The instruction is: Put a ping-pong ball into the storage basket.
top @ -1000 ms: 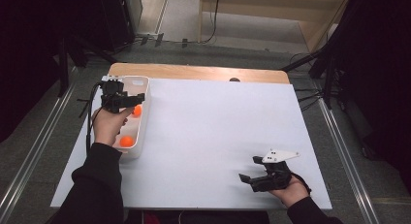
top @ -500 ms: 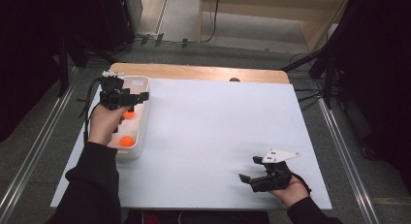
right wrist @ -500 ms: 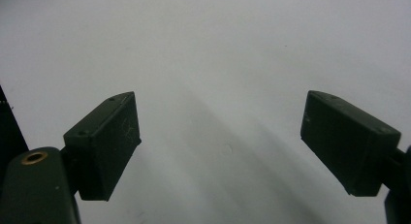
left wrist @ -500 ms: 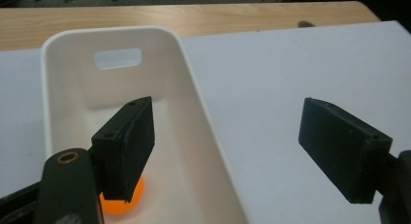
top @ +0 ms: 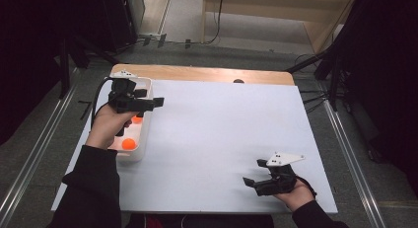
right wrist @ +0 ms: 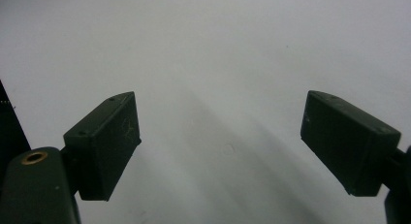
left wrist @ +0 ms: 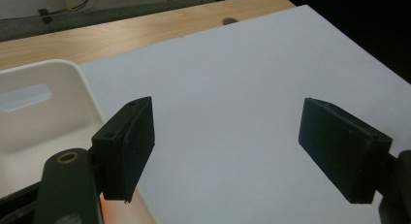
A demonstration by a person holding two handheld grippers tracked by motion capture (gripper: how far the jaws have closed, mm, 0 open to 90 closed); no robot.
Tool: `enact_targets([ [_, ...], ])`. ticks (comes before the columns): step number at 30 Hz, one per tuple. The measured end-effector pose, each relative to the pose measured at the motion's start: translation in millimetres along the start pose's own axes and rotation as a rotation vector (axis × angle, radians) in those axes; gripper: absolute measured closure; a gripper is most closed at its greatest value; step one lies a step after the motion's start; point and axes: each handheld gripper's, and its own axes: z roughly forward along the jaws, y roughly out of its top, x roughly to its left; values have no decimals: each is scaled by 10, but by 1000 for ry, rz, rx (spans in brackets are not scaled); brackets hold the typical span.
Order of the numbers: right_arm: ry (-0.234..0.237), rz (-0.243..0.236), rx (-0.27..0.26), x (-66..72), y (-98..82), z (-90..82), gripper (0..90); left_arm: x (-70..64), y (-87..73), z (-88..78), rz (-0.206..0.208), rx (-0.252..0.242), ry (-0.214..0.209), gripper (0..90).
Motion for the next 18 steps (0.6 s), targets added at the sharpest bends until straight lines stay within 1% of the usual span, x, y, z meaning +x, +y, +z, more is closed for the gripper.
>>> enact_targets([
  [1,0,0,0,-1,-1,-4,126,-21,0,2,1,0,-11,214],
  [4,1,-1,-3,-5,-2,-6,126,-107,-4,3,36,7,-50,215],
  [8,1,0,-4,-4,-1,-4,125,-187,-24,-2,60,-2,-88,215],
  [9,3,2,-1,-1,-1,-7,125,-208,-35,0,60,-3,-94,215],
  [13,2,-2,-6,-10,-3,-3,126,-273,-95,1,82,-2,-103,215],
  [14,0,0,-4,-9,-3,-5,126,-292,-117,0,94,-3,-107,215],
  [18,3,1,-2,-4,-2,-3,125,-351,-169,-10,120,-13,-111,215],
])
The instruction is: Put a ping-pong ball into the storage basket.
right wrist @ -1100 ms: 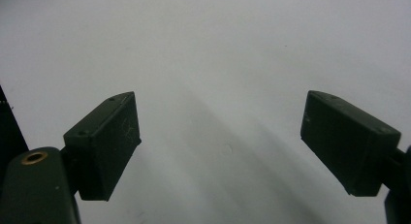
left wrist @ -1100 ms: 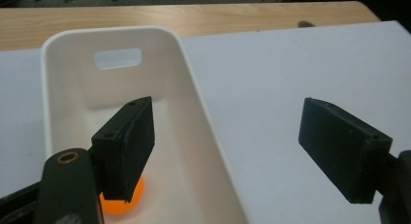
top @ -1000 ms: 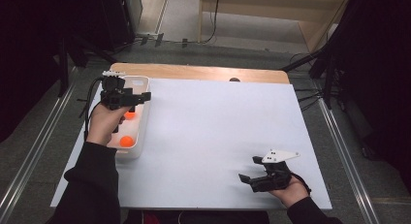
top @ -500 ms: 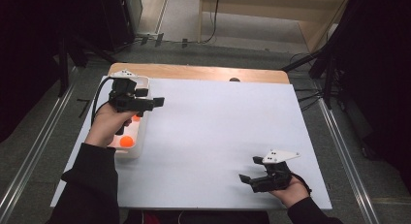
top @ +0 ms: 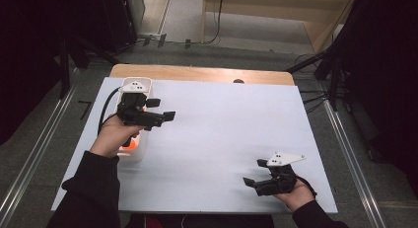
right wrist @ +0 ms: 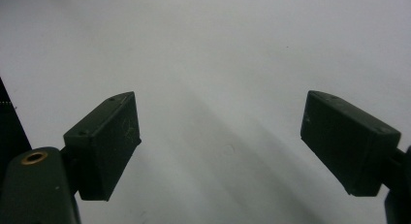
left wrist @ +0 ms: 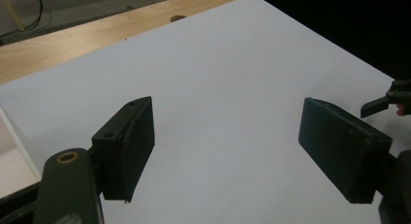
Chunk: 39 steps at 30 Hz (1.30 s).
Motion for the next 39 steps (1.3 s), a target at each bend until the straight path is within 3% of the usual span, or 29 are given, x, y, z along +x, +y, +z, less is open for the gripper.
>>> enact_targets([
  [5,0,-1,1,2,2,5,126,-49,-68,1,-6,-18,-9,215],
  [11,2,-1,1,2,2,3,126,-123,-140,13,23,-13,-9,215],
  [16,3,-5,0,2,2,8,126,-176,-202,13,20,-23,-39,214],
  [29,3,-10,-1,3,5,11,126,-291,-396,33,78,-36,-51,214],
  [39,3,-9,-1,2,5,12,125,-367,-559,68,97,-25,-66,215],
])
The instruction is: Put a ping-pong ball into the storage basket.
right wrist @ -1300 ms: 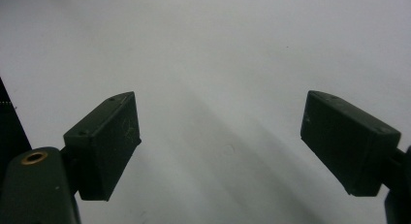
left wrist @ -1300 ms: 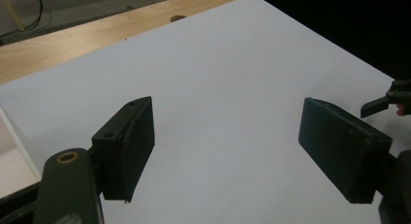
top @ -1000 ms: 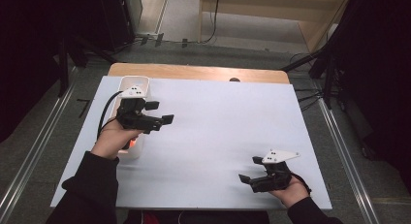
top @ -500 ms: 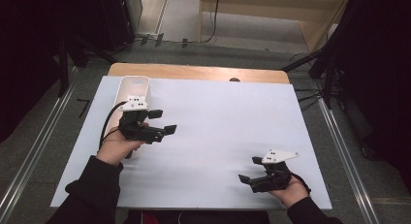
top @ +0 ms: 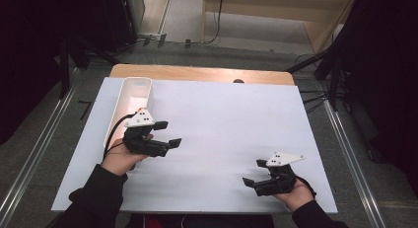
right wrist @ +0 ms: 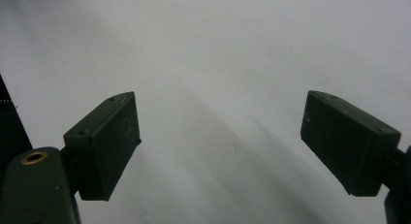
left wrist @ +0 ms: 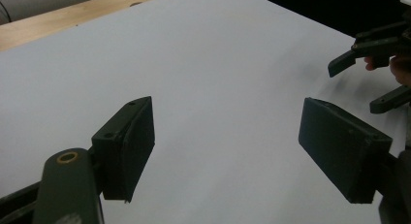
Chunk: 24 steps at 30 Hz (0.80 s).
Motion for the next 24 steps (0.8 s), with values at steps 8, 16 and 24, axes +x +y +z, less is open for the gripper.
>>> enact_targets([
  [8,0,2,3,4,1,3,126,-56,-159,10,26,9,-10,214],
  [16,1,3,2,2,2,3,126,-108,-241,38,57,23,-30,214],
  [24,4,1,0,-3,0,0,126,-117,-353,74,63,55,-51,214],
])
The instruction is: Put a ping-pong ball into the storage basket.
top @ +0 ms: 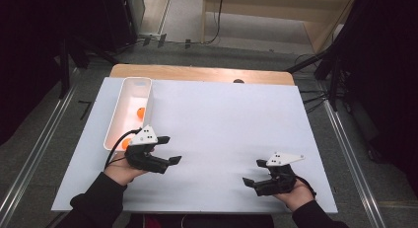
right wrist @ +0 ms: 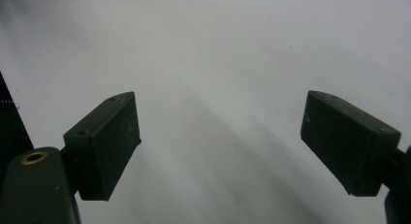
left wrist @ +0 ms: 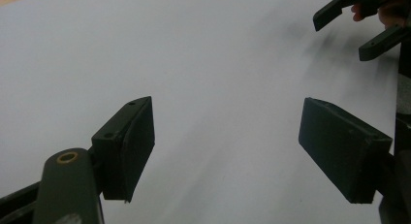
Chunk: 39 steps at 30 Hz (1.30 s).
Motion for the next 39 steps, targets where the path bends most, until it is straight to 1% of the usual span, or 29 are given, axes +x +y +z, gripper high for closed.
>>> enact_targets([
  [1,-1,1,0,-1,0,0,125,0,-11,-2,-1,5,-1,214],
  [3,0,4,0,1,0,-2,126,-5,-41,-3,0,-2,-4,214],
  [5,0,6,0,1,1,-3,125,-14,-72,-1,8,4,-11,214],
  [7,0,2,-1,-3,2,-1,125,-24,-90,-1,19,17,-16,214],
  [10,1,1,-1,-1,2,-1,125,-39,-129,11,20,33,-28,214],
  [13,-1,5,0,1,0,-3,126,-53,-164,23,33,54,-30,214],
  [17,0,9,1,4,-1,-6,125,-66,-198,25,27,56,-31,214],
  [19,-1,9,1,3,0,-6,126,-74,-216,24,32,56,-32,214],
  [22,-2,10,1,5,0,-8,125,-83,-247,15,33,64,-36,214],
  [25,-3,11,2,5,0,-7,126,-93,-300,5,38,82,-42,214],
  [29,-3,9,2,5,-1,-7,126,-81,-358,-19,49,106,-35,214],
  [30,-3,12,2,5,0,-9,125,-75,-371,-22,43,104,-36,214],
  [34,-3,13,1,5,-2,-10,126,-43,-424,-50,34,125,-47,214],
  [37,-3,13,1,5,-1,-11,126,-35,-449,-73,48,135,-34,214],
  [39,-4,12,1,4,-2,-12,126,-28,-467,-81,44,137,-33,215],
])
